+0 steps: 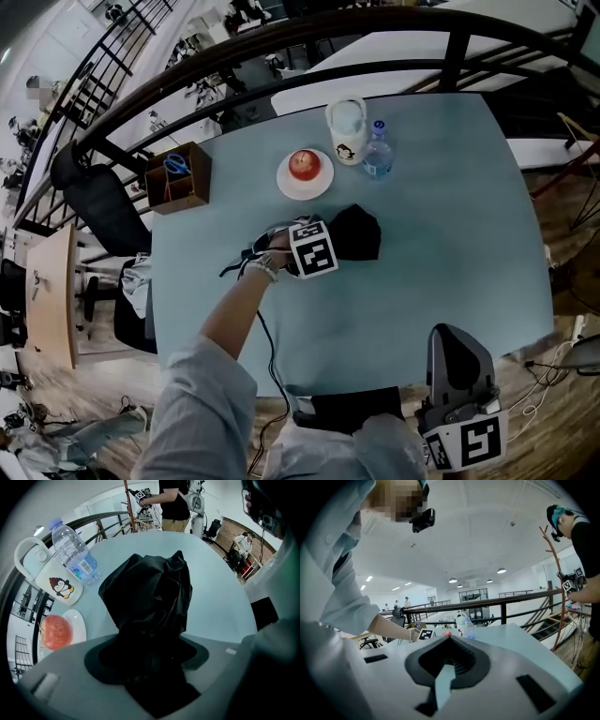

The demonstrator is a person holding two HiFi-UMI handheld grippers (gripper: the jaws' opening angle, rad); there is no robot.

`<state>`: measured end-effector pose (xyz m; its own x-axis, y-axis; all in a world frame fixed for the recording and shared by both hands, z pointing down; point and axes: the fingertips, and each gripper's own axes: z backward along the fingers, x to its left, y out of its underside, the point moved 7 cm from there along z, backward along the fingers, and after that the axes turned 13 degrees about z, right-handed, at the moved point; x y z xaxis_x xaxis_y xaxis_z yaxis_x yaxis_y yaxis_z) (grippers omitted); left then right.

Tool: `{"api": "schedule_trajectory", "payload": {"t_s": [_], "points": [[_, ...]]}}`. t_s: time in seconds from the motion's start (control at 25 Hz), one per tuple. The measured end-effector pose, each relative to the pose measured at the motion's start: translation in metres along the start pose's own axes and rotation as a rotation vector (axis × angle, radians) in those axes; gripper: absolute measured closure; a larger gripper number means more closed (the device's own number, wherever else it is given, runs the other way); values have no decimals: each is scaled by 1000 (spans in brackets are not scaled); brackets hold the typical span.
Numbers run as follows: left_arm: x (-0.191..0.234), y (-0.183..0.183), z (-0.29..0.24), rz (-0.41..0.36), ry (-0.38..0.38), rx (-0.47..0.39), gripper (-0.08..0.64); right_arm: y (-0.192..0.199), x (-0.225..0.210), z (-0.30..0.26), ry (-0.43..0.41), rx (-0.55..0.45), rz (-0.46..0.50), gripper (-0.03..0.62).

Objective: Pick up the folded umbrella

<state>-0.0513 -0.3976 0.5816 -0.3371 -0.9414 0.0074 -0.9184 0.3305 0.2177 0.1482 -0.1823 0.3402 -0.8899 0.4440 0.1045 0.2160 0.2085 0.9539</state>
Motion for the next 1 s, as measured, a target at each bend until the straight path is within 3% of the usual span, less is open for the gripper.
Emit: {"api": "schedule_trajectory", "payload": {"t_s": [0.28,0.4,0.64,1.0], "points": [[7,1,35,110,-43,-132,279,-9,11,3,-9,-21,14,592],[8,-3,61,171,-85,-233,279,-17,15,5,-15,-40,30,592],[-1,-1,102,306,-93,-408,279,-31,24,9,-24,-66,56,592],[-25,7,178,417,-146,-689,279,-56,35,16,-29,-115,122,592]]}}
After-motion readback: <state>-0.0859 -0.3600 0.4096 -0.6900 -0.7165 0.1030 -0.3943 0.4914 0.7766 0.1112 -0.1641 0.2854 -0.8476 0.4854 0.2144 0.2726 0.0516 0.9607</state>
